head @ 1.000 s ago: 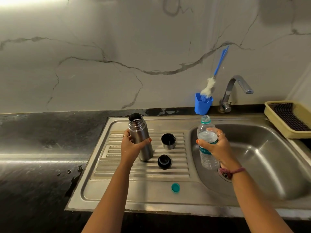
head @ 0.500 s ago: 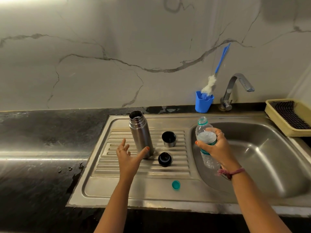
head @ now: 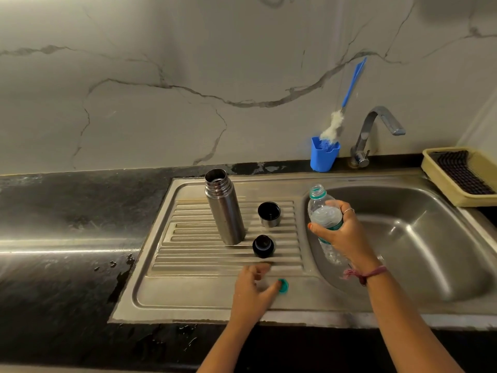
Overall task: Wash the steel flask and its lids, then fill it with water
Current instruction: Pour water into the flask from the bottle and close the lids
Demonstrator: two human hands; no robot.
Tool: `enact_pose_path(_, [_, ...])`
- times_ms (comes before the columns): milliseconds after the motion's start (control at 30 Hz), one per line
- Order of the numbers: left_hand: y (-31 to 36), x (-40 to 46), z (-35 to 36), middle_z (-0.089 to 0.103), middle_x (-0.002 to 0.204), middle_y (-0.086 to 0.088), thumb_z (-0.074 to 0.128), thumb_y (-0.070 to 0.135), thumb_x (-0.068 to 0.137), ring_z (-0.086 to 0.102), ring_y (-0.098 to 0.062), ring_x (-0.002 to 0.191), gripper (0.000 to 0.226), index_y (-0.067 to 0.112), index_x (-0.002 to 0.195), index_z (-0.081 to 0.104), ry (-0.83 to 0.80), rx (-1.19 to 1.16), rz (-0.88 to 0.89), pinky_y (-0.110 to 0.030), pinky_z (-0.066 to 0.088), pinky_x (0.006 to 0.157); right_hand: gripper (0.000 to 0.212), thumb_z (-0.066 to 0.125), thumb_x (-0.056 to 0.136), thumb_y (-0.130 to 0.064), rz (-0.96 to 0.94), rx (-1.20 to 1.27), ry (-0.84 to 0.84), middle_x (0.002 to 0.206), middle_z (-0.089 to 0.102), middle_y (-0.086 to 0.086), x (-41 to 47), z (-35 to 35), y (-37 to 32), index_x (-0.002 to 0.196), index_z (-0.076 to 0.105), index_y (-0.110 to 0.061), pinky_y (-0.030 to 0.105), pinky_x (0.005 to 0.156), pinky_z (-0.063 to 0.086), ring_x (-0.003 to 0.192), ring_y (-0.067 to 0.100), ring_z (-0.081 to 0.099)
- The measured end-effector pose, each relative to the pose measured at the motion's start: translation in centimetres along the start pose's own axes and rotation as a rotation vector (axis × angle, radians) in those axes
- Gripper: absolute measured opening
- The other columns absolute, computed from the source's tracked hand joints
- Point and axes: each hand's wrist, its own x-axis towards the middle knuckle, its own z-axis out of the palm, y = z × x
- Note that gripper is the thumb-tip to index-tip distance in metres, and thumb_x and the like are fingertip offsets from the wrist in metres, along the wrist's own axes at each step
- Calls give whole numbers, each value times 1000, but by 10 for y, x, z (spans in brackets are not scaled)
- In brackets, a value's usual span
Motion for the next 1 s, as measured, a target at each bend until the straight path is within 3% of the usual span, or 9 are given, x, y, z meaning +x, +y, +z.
enact_pose_path(67, [-1,2,5,54,111,12,79,37,79,52,-5,102,43,30,117,62,-114,133,47,-24,49,92,65,86,68,-17,13,-5,0,115,57,5,-2,0,2,121,49,-19,31,81,55,98,17,62])
enact_pose_path(200, [1,8,11,49,125,3,72,42,86,45,-13,119,58,24,138,54,-248,364,107,-15,34,100,65,86,68,-17,26,-9,0,112,58,5,-6,0,4,121,49,-18,31,80,55,97,17,62])
enact_pose_path(400, [0,13,14,51,123,-1,75,31,84,54,-16,113,47,16,127,64,-287,387,103,-14,39,96,65,85,68,-16,39,-14,-16,112,58,5,-13,-2,4,121,48,-16,31,79,55,97,18,62])
enact_pose_path(500, [11,18,10,56,110,2,78,27,80,56,-7,94,36,15,113,70,-279,354,105,-4,39,80,65,85,68,-17,51,-5,-36,113,58,5,-17,-3,3,121,48,-17,33,81,56,98,18,62])
enact_pose_path(600, [42,25,2,54,84,8,80,18,76,50,-2,69,19,26,83,64,-191,172,102,-6,39,64,65,85,68,-19,37,2,-54,114,57,3,-20,-3,-2,122,48,-19,29,81,56,99,14,62])
enact_pose_path(700, [81,30,-10,58,76,8,79,5,79,53,2,63,24,18,95,66,-107,-240,32,-12,46,64,66,85,69,-21,4,-4,-54,116,57,0,-21,-2,-11,123,48,-19,20,78,54,100,11,61])
enact_pose_path(833, [124,44,-16,70,90,0,76,1,82,68,-9,83,30,4,109,62,74,-754,-31,-23,56,79,69,85,68,-25,-35,-20,-77,118,56,0,-23,1,-25,126,48,-20,20,77,54,100,10,61])
enact_pose_path(900, [136,52,-15,71,101,-9,77,8,82,69,-18,93,31,6,109,63,123,-879,-52,-32,56,87,70,86,66,-26,-64,-71,-66,117,55,0,-24,5,-31,126,49,-20,21,79,52,99,10,59])
enact_pose_path(1000, [146,56,-11,73,104,-9,77,11,82,71,-16,98,30,6,108,65,116,-931,-65,-29,57,84,68,86,65,-29,-89,-179,-30,112,55,-4,-23,11,-41,122,50,-26,24,80,52,96,8,57])
